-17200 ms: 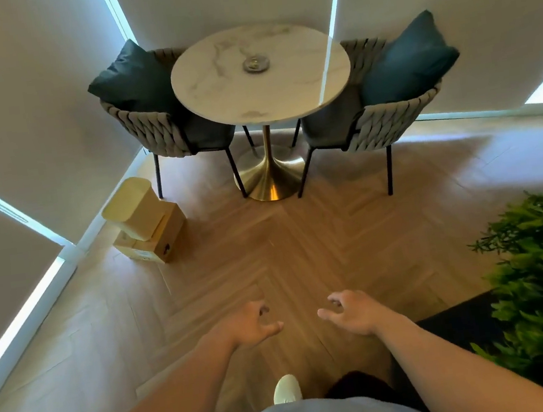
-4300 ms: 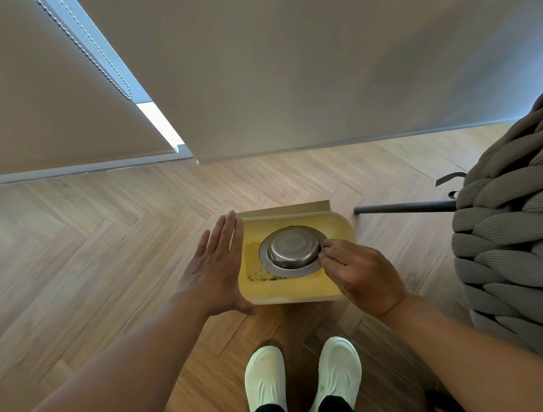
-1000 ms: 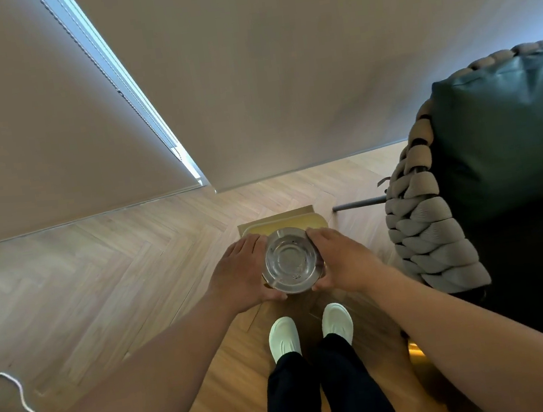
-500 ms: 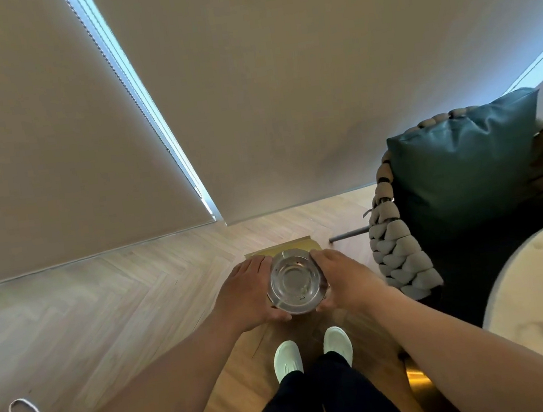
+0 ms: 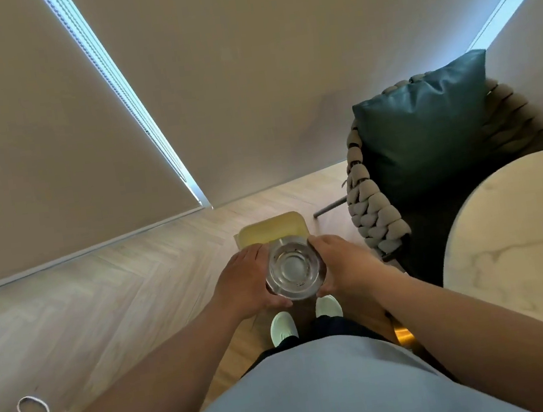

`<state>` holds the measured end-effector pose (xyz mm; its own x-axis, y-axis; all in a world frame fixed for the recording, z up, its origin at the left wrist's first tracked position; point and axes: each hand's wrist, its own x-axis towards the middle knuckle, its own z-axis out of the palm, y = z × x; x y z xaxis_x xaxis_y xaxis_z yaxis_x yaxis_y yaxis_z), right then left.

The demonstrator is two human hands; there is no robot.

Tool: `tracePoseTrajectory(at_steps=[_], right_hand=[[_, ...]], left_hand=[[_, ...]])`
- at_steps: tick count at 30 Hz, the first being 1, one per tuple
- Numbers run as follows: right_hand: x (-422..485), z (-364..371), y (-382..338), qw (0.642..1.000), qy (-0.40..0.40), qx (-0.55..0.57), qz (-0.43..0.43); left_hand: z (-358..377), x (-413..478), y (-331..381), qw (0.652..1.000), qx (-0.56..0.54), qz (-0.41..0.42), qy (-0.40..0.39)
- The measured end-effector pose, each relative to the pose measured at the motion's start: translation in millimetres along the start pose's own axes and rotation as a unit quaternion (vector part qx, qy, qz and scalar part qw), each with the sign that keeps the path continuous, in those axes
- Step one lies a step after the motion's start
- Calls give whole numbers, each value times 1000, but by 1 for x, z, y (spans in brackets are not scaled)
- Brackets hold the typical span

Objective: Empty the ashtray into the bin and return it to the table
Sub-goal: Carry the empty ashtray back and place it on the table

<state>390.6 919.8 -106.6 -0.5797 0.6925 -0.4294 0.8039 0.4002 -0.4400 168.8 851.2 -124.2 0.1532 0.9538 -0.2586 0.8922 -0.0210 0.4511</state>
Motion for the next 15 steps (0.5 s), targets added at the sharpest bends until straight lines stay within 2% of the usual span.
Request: tracePoseTrajectory(at_steps=[8, 15], right_hand=[[-33, 15, 18, 996, 42, 52, 61], [-115, 27, 43, 964, 162, 113, 176]], left_hand=[[-2, 19, 21, 995, 27, 89, -44], [12, 56, 87, 970, 70, 208, -102]])
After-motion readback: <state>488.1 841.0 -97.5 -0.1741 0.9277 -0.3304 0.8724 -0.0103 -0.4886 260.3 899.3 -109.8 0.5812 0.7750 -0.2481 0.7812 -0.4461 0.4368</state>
